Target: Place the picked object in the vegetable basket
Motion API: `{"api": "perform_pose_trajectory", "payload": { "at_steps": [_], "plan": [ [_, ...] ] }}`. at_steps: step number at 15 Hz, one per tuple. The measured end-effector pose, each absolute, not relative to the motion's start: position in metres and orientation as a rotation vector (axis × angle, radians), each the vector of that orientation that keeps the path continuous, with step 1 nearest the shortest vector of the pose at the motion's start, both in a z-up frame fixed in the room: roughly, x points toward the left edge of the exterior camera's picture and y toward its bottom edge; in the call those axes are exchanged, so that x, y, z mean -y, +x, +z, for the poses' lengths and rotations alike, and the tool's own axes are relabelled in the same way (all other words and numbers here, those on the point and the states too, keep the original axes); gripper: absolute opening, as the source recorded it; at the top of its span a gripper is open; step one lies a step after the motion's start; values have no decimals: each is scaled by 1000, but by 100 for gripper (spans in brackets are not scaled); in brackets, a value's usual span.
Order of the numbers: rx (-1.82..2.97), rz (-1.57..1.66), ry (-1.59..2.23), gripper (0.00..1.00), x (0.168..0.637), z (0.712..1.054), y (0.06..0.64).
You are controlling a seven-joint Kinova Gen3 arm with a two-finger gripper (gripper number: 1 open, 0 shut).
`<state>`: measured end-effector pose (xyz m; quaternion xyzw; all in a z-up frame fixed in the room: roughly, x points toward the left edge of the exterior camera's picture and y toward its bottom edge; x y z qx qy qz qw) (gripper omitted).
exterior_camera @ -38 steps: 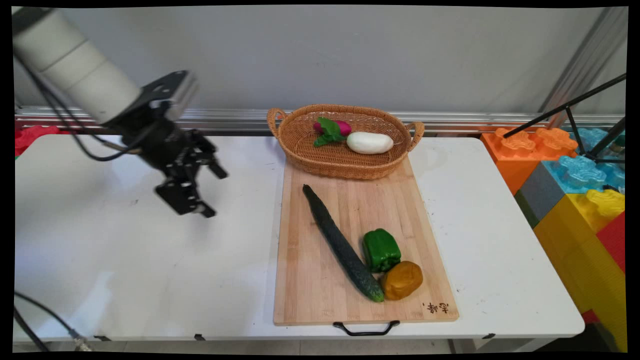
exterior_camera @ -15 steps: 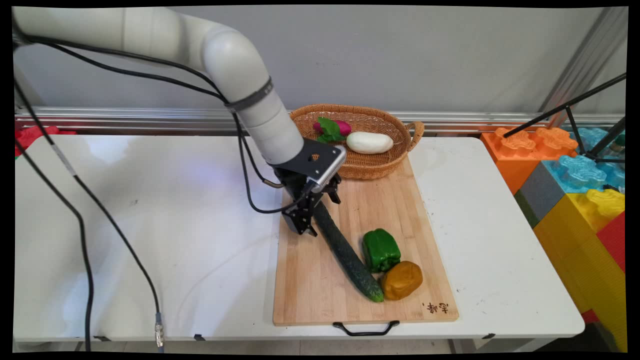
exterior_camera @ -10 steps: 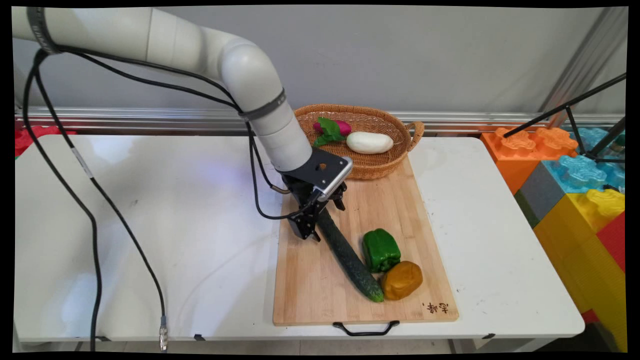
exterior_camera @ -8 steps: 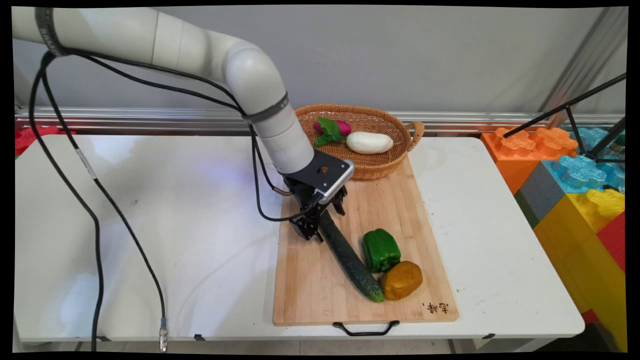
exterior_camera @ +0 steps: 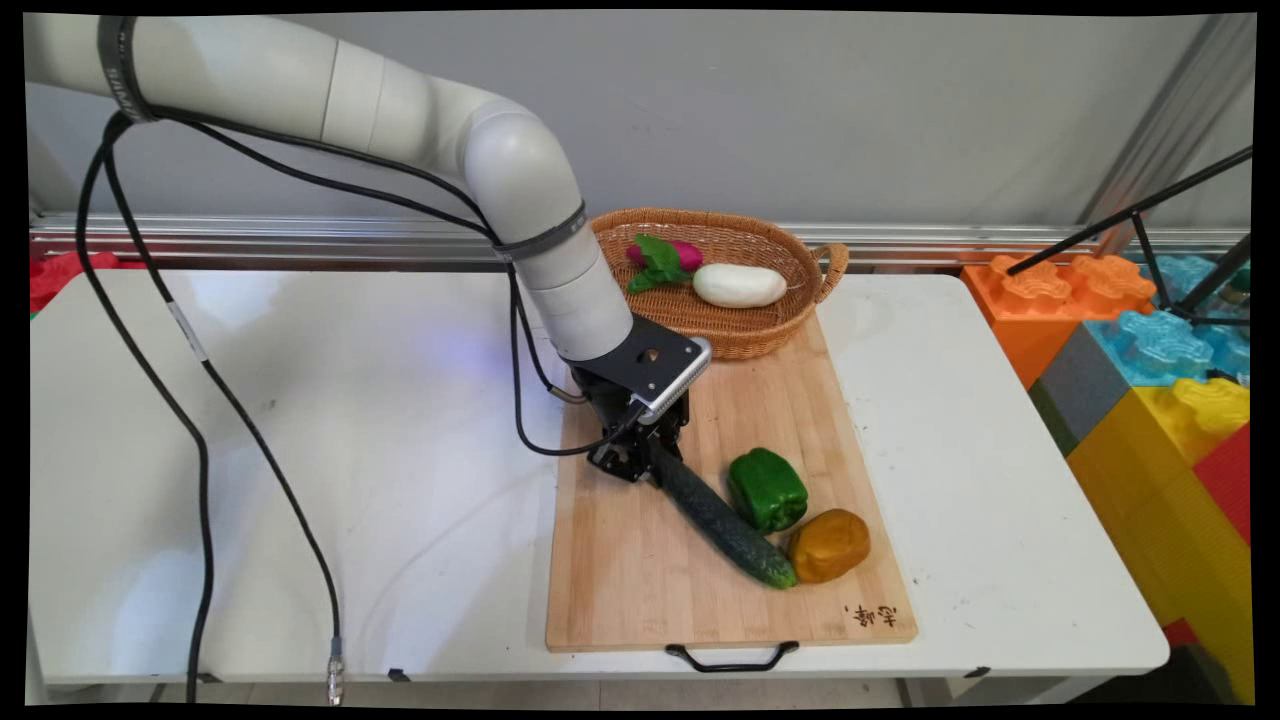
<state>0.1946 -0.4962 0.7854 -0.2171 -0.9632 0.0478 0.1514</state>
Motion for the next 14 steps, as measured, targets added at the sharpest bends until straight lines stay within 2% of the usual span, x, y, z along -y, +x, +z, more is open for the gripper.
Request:
{"api": "perform_pose_trajectory", "payload": {
  "at_steps": [3,6,14],
  "plan": [
    [2767,116,-633,0,489,794,200],
    [2785,70,-645,0,475,816,221],
    [2724,2,-582,0,451,903,264]
  ]
}}
